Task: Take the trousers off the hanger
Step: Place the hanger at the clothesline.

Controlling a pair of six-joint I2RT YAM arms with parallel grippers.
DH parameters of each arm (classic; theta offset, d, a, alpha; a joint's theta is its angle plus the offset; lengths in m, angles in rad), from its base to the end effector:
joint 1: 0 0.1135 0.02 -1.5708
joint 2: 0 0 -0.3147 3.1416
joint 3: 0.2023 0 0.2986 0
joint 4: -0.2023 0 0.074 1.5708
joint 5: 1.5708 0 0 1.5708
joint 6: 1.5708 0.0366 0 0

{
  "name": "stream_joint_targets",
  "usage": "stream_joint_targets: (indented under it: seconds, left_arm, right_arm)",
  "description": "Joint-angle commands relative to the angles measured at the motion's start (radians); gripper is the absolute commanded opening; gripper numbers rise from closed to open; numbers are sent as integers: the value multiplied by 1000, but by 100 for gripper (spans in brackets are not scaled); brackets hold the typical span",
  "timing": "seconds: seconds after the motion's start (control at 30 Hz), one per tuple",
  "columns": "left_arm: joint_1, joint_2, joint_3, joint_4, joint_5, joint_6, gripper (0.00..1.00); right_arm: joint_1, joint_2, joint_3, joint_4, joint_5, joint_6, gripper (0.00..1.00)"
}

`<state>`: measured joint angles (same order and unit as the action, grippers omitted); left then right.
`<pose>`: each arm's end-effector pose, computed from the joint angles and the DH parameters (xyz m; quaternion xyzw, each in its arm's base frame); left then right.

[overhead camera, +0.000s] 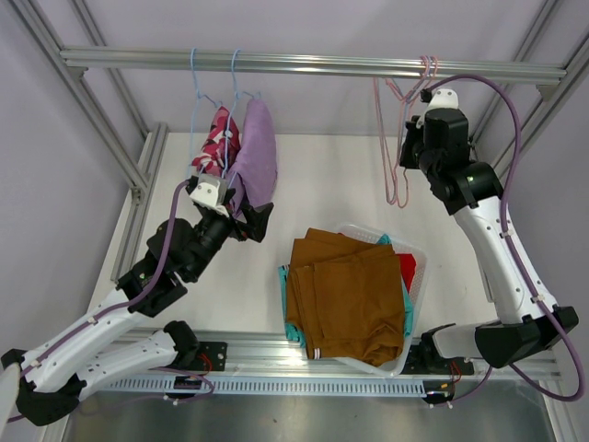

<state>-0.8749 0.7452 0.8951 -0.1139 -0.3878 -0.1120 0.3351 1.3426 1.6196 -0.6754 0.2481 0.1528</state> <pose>0.1240 -0.1268 0.4338 0.1249 0.6839 -0.2167 0.6853 0.3001 0.0950 0.5153 -0.0071 0.8294 0.0326 0.5576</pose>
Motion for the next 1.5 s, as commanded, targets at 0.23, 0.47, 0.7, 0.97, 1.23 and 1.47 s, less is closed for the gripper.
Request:
stream_joint_targets:
  seconds: [0.23, 0.47, 0.7, 0.97, 1.23, 1.47]
  left_arm:
    - [-4, -9, 4, 30, 9, 17, 99]
    - [-4, -12, 4, 30, 7, 18, 99]
    - [-4, -10, 2, 30, 7, 18, 99]
    - [-4, -9, 4, 30, 15, 20, 99]
    - [-4, -6, 4, 30, 20, 18, 99]
    - [-4, -18, 5, 28, 10, 23, 99]
  right_arm:
    - [97, 15, 95, -79, 56, -15, 0]
    - [142, 58, 144, -96, 88, -22, 0]
    - [174, 75, 154, -99, 109, -16, 0]
    - [174, 37, 146, -128, 141, -12, 18]
    - [174, -71, 105, -167, 149, 24, 32]
    - [186, -178, 91, -213, 161, 54, 35]
